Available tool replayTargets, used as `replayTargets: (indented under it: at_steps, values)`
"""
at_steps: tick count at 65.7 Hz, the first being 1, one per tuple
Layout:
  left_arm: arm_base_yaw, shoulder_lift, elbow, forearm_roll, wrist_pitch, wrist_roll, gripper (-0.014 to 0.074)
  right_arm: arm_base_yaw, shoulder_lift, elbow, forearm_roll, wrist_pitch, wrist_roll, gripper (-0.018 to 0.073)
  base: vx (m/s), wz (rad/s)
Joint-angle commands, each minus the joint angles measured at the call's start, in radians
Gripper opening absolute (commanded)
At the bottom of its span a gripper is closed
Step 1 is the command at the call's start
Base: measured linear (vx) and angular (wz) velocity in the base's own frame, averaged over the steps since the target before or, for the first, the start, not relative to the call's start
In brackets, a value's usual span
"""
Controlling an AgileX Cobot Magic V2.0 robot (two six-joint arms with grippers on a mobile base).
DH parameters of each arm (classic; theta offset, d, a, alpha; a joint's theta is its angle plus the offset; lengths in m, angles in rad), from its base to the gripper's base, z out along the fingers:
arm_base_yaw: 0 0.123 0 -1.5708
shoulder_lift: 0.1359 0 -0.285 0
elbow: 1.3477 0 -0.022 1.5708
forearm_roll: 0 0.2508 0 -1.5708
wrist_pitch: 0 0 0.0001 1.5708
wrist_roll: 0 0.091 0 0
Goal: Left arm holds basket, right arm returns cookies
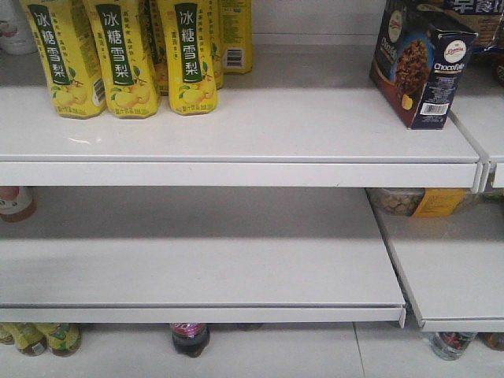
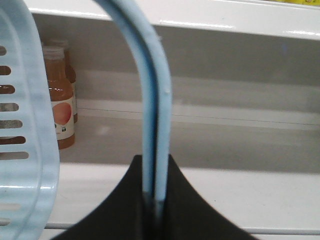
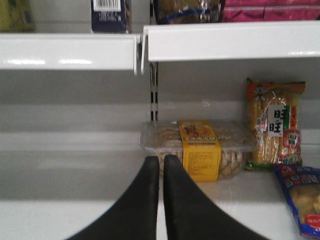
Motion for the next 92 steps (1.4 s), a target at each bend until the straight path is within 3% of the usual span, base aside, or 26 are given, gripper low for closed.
replayTargets:
  at_steps: [1,92]
  values:
    - [0.002,-0.017,-0.030,0.011,-0.100,0.021,-0.0006,-0.001,-0.041,0.019,-0.026,-0.064,0.034,-0.0011,0.00,0.00]
    - [0.002,-0.017,-0.030,0.011,-0.099,0.021,-0.0006,-0.001,-0.037,0.019,-0.028,-0.059,0.034,-0.0011,0.00,0.00]
